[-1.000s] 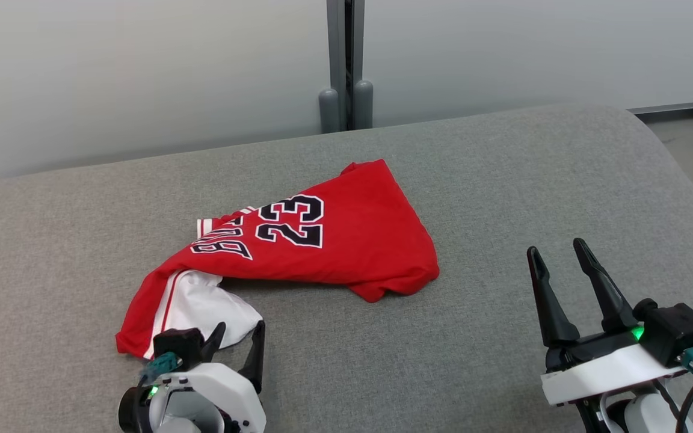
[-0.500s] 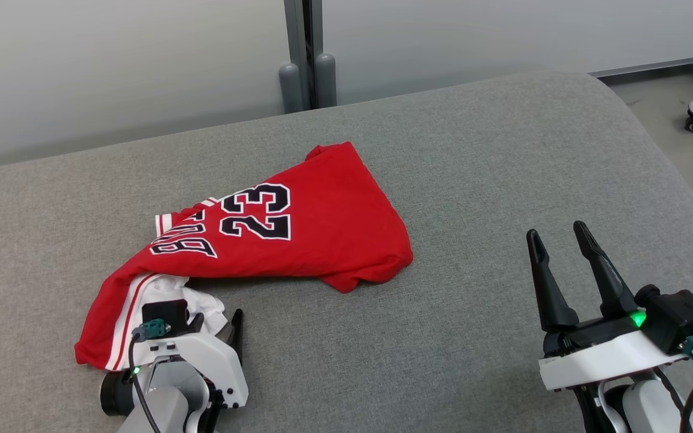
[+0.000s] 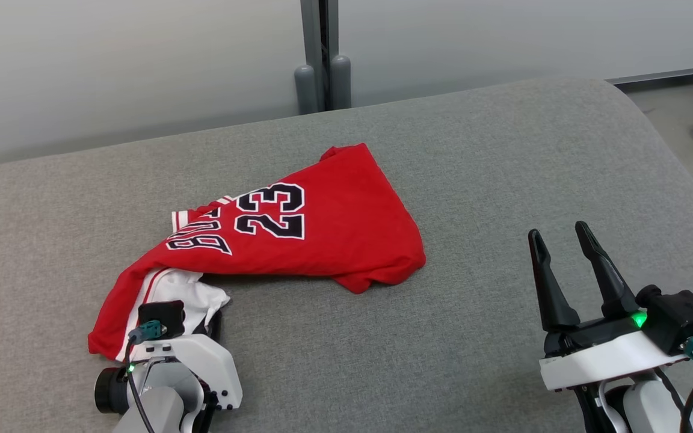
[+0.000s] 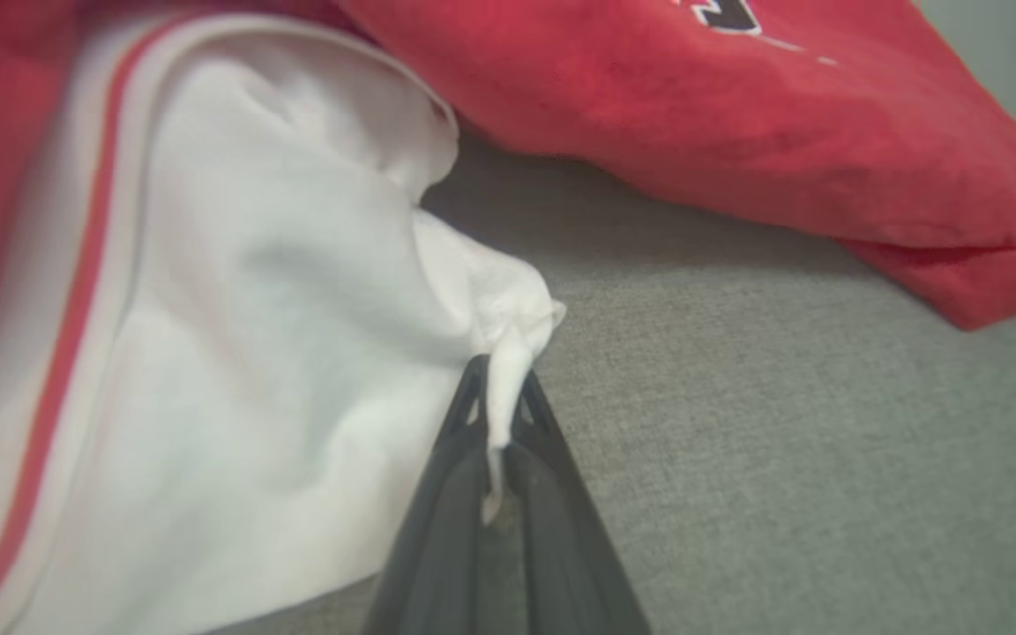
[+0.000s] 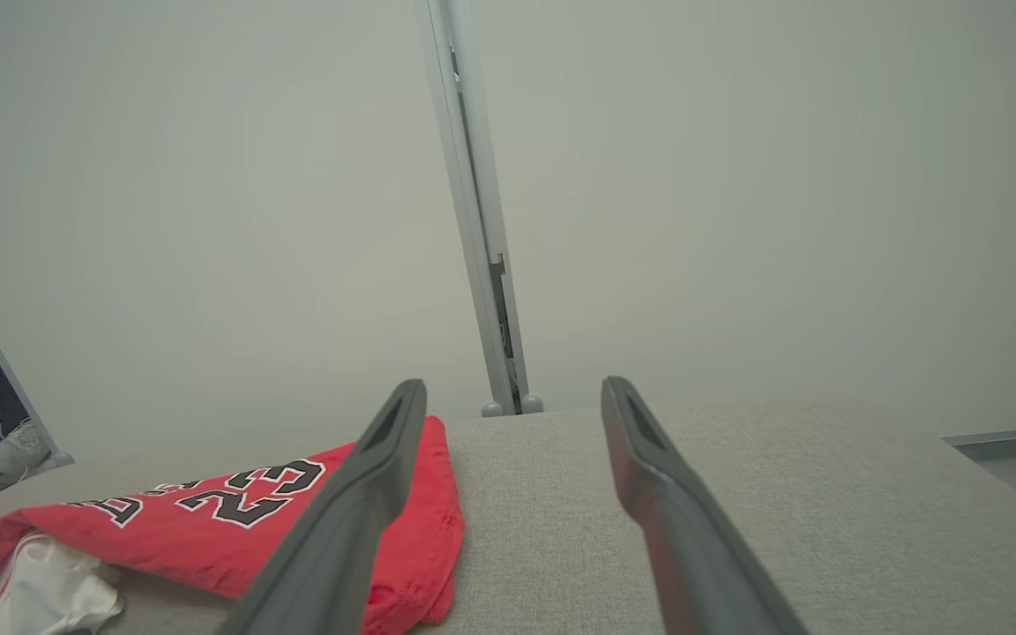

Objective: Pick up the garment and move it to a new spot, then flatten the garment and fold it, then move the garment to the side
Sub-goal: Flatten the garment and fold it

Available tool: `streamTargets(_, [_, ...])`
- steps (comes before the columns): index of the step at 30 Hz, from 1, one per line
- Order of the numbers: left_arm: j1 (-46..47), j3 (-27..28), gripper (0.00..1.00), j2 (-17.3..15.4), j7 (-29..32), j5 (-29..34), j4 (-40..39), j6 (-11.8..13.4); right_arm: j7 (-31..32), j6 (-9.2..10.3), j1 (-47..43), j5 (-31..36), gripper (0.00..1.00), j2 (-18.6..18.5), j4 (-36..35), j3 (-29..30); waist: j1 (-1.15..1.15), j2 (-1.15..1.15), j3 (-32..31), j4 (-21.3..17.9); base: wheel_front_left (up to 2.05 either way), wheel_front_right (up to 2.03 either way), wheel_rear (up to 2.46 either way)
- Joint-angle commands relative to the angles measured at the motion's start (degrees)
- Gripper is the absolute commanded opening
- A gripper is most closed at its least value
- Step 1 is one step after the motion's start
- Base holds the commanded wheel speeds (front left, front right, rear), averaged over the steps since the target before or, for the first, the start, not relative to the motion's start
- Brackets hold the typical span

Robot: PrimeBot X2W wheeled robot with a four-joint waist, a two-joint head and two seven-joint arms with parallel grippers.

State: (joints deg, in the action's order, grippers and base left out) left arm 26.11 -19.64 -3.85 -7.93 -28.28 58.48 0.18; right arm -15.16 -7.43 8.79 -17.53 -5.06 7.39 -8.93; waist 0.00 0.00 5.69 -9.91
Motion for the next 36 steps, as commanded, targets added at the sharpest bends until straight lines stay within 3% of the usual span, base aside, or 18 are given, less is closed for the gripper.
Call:
streamTargets(1, [0.0, -0.5, 0.0, -0.1, -1.4, 0.4, -0.1, -0.7, -0.1, -0.11, -0.8, 0.2, 1.0, -0.1, 0.0, 0.1, 0.0, 0.0, -0.6, 1.0, 0.0, 0.0, 0.0])
streamTargets(11, [-1.8, -3.5, 0.0, -0.6, -4.5, 2.2, -5.8, -2.0, -0.1, -0.11, -2.9, 0.0, 1.0, -1.4, 0.5, 1.0, 0.0, 0.0, -2.1, 5.5, 0.0, 0.0, 0.0])
streamTargets(21, [-8.1, -4.0, 0.0, -5.6, -2.8, 1.7, -17.8, -2.9, -0.1, -0.11, -3.5, -0.3, 1.0, -2.1, 0.9, 1.8, 0.0, 0.0, -3.4, 9.8, 0.0, 0.0, 0.0])
streamTargets(33, [-19.2, 1.4, 0.0, -15.6, 4.1, -0.1, -36.8, 4.4, -0.1, -0.11, -3.8, -0.6, 1.0, -2.4, 1.0, 2.7, 0.0, 0.0, -3.3, 12.9, 0.0, 0.0, 0.0])
streamTargets(36, [-22.4, 3.2, 0.0, -17.8, 4.9, -0.1, -39.4, 7.6, -0.1, -0.11, -3.4, -0.8, 1.0, -2.7, 0.9, 3.7, 0.0, 0.0, -3.2, 13.0, 0.0, 0.0, 0.0])
